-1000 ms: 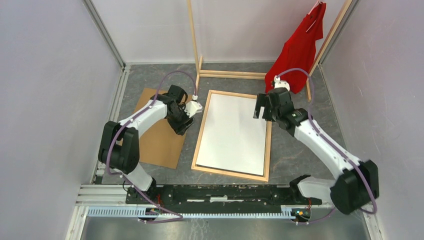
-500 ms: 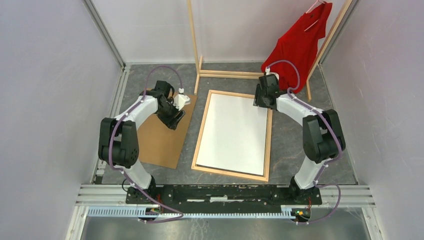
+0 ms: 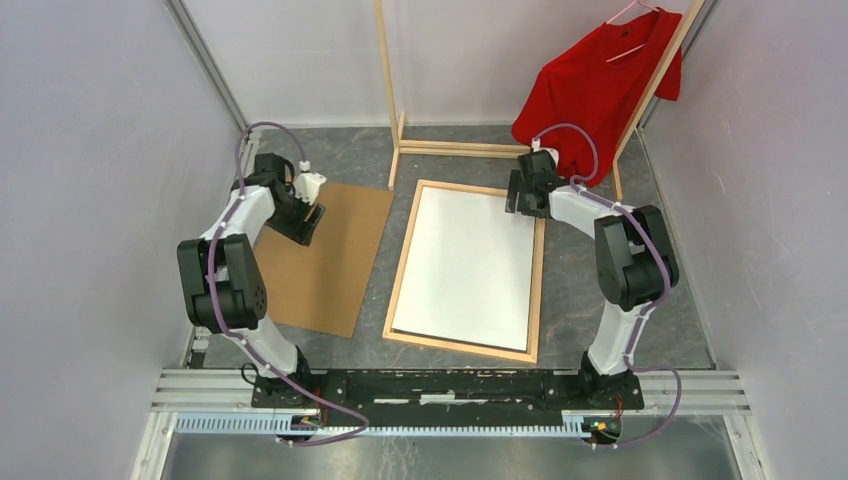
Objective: Put the photo into the frame
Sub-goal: Adjust the photo frame item on the photo frame, then turn over the photo frame item at the center of the board.
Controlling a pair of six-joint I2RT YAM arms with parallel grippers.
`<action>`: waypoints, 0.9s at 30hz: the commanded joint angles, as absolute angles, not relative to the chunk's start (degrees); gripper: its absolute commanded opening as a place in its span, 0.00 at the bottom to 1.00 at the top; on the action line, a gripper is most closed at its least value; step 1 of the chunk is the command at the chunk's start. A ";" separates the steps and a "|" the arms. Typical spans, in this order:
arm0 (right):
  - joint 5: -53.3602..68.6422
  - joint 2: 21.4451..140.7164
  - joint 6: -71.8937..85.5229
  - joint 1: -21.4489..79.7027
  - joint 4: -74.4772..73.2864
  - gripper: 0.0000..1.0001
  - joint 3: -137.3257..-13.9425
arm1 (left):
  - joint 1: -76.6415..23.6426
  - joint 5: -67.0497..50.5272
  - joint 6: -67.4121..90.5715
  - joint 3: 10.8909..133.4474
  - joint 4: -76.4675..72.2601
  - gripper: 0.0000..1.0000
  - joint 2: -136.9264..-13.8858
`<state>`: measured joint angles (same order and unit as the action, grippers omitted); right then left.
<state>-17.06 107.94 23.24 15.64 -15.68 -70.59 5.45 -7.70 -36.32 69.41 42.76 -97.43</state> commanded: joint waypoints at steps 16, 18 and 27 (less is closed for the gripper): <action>-27.87 78.55 32.49 40.81 -5.84 0.98 -51.70 | 20.75 9.72 -33.39 70.77 22.50 0.76 -98.67; -26.91 80.38 32.66 45.02 -6.24 0.98 -55.31 | 21.59 10.12 -33.17 70.71 21.61 0.76 -99.94; -1.73 86.21 46.21 42.53 11.65 0.98 -49.82 | 22.35 8.14 -31.66 70.71 20.58 0.72 -104.44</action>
